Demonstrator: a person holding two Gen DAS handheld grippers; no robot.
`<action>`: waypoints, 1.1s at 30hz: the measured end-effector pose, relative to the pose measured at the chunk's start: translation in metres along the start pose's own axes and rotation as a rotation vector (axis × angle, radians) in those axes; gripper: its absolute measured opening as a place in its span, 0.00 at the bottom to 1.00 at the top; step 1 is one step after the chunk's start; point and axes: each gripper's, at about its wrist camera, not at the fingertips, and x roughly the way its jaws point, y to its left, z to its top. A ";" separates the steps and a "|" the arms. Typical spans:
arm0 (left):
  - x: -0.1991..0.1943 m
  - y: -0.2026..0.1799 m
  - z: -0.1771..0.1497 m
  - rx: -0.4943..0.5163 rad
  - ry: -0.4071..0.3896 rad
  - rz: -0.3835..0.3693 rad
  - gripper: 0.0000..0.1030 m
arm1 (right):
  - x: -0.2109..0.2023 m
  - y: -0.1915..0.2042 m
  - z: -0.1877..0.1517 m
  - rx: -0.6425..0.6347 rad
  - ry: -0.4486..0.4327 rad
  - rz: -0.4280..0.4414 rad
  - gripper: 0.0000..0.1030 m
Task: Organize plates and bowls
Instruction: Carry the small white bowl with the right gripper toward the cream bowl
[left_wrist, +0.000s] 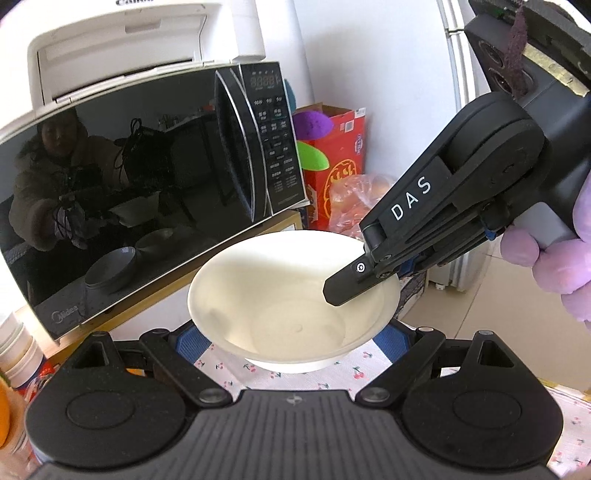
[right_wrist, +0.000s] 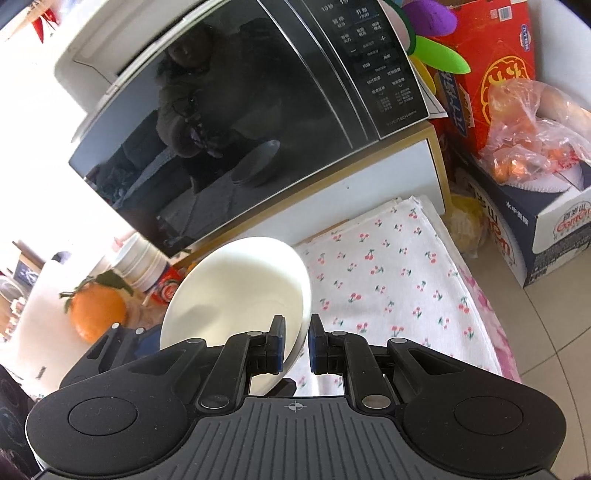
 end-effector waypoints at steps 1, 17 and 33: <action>-0.004 -0.002 0.000 -0.001 0.000 -0.002 0.87 | -0.004 0.001 -0.003 0.003 0.000 0.001 0.12; -0.053 -0.034 -0.019 -0.033 0.008 -0.034 0.89 | -0.054 0.011 -0.055 -0.044 0.011 -0.006 0.12; -0.051 -0.057 -0.045 -0.118 0.034 -0.058 0.88 | -0.066 -0.007 -0.111 -0.032 0.070 -0.020 0.12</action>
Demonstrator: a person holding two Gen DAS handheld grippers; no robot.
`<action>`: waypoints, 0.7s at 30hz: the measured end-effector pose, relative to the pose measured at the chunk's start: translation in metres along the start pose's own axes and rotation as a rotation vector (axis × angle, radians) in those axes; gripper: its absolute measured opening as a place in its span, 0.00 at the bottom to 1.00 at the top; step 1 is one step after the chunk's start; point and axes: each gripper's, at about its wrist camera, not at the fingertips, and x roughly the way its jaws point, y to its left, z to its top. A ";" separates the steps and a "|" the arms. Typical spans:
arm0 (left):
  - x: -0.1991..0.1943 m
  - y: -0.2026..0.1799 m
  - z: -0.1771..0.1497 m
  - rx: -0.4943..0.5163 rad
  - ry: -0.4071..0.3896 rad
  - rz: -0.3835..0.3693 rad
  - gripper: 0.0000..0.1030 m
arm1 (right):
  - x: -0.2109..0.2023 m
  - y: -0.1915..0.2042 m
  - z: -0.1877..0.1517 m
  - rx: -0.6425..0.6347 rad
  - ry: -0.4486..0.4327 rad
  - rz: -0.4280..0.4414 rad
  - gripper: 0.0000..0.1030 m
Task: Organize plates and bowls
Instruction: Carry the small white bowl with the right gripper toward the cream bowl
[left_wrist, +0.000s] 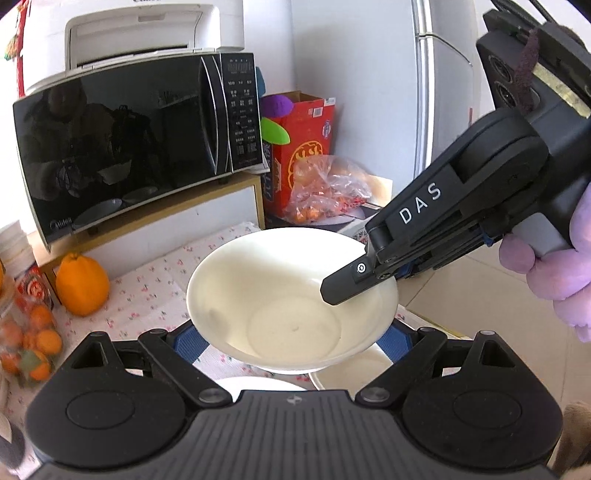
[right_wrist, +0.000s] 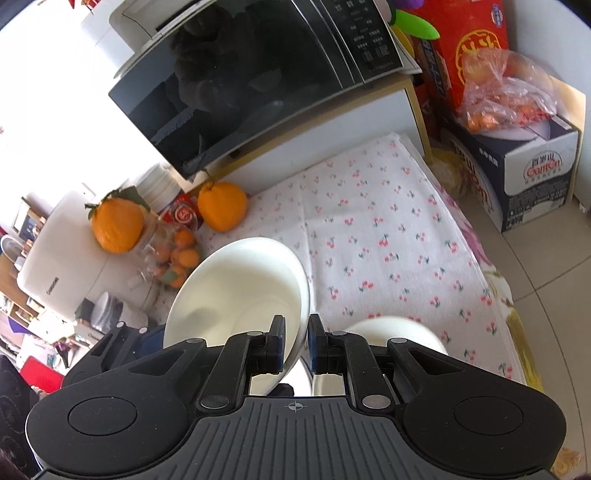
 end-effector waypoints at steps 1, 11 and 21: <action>0.000 0.000 0.000 -0.007 0.003 -0.003 0.88 | 0.000 -0.001 -0.002 0.000 0.002 0.000 0.12; -0.001 -0.015 -0.016 -0.033 0.036 -0.021 0.88 | 0.003 -0.014 -0.021 0.002 0.065 -0.044 0.12; 0.010 -0.030 -0.020 0.008 0.081 -0.042 0.88 | 0.002 -0.032 -0.025 0.021 0.094 -0.095 0.12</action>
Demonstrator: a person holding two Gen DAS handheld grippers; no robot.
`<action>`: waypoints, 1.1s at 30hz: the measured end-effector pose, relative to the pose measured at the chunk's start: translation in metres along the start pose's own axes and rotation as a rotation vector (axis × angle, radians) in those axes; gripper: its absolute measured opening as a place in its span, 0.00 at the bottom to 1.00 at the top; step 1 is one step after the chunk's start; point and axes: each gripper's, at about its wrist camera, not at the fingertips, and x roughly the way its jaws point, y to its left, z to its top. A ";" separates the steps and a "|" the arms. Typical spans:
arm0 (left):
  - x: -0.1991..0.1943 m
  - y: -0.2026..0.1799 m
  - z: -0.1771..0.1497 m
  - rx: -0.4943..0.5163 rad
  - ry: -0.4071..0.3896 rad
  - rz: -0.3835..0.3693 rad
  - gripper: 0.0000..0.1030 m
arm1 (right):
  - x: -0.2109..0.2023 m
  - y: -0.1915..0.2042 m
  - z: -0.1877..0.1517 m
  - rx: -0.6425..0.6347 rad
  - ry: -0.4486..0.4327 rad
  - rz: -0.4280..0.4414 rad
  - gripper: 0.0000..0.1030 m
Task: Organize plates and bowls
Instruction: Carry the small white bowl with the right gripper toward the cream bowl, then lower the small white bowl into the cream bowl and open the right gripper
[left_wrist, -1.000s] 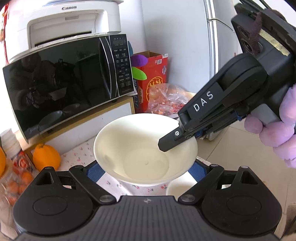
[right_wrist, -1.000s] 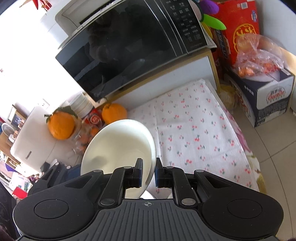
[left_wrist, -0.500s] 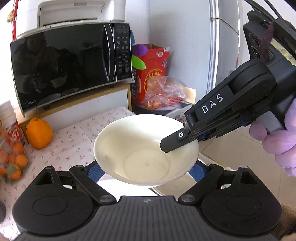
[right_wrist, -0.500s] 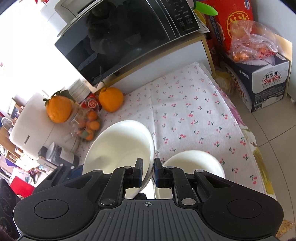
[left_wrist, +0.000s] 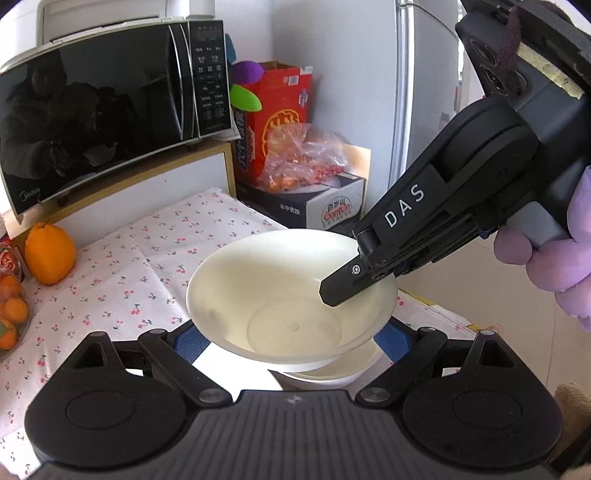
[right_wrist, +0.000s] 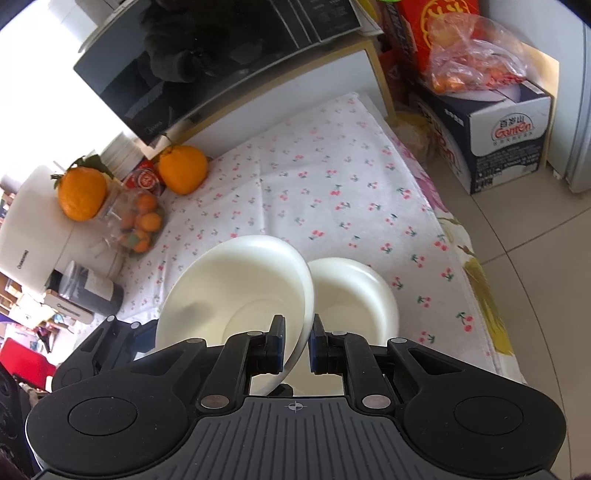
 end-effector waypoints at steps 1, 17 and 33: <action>0.001 -0.001 -0.001 0.002 0.007 -0.001 0.88 | 0.000 -0.001 0.000 -0.002 0.003 -0.006 0.12; 0.015 -0.017 -0.005 0.082 0.098 0.000 0.89 | 0.009 -0.018 -0.002 -0.014 0.053 -0.078 0.13; 0.021 -0.023 -0.010 0.144 0.158 0.001 0.96 | 0.018 -0.020 -0.003 -0.035 0.075 -0.121 0.13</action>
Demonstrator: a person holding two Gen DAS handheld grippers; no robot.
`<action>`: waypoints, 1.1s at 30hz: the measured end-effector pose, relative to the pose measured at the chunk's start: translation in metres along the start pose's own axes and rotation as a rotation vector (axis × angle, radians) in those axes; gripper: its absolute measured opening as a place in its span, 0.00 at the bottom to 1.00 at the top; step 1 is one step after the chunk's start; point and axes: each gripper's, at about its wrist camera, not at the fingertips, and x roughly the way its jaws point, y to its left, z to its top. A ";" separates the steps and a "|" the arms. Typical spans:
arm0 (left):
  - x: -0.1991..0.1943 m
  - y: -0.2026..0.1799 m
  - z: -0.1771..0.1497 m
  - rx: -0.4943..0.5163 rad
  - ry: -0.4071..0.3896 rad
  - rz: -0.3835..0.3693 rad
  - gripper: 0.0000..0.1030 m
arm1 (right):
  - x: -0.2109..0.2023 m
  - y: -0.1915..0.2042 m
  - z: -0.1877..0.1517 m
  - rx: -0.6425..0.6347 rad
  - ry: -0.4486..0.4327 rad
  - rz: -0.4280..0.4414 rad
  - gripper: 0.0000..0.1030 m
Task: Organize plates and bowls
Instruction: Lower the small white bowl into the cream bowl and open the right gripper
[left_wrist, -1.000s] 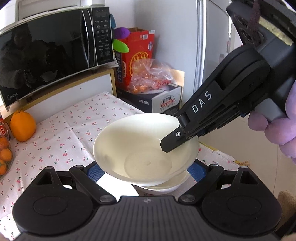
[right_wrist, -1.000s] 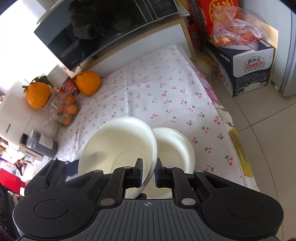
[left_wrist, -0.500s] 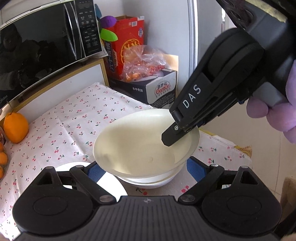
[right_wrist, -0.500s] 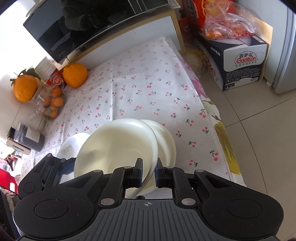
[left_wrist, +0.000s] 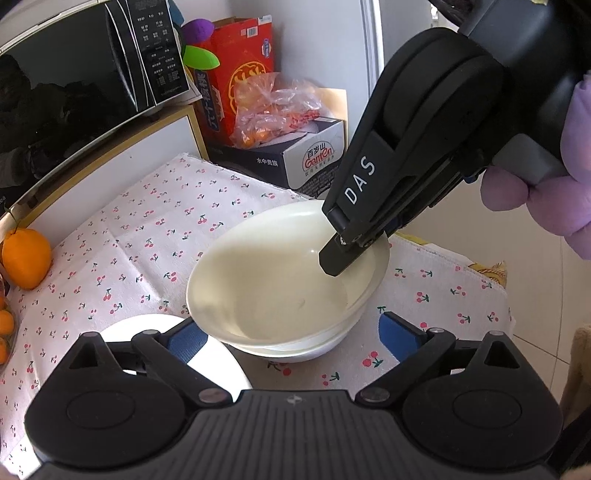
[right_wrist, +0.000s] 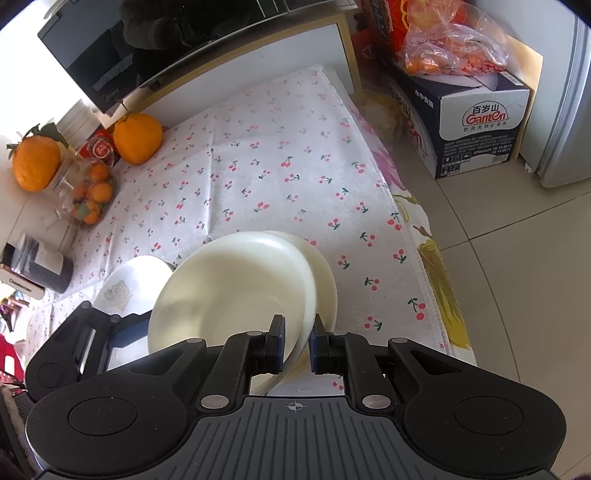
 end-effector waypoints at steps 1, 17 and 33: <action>0.000 0.000 0.000 0.003 0.002 0.000 0.96 | 0.000 0.000 0.000 0.001 0.000 0.001 0.13; 0.001 0.000 -0.003 0.036 0.038 0.024 0.99 | 0.001 0.004 -0.001 -0.042 -0.023 -0.041 0.16; -0.002 0.002 -0.003 0.000 0.052 0.011 1.00 | -0.008 -0.004 0.000 -0.003 -0.069 -0.028 0.50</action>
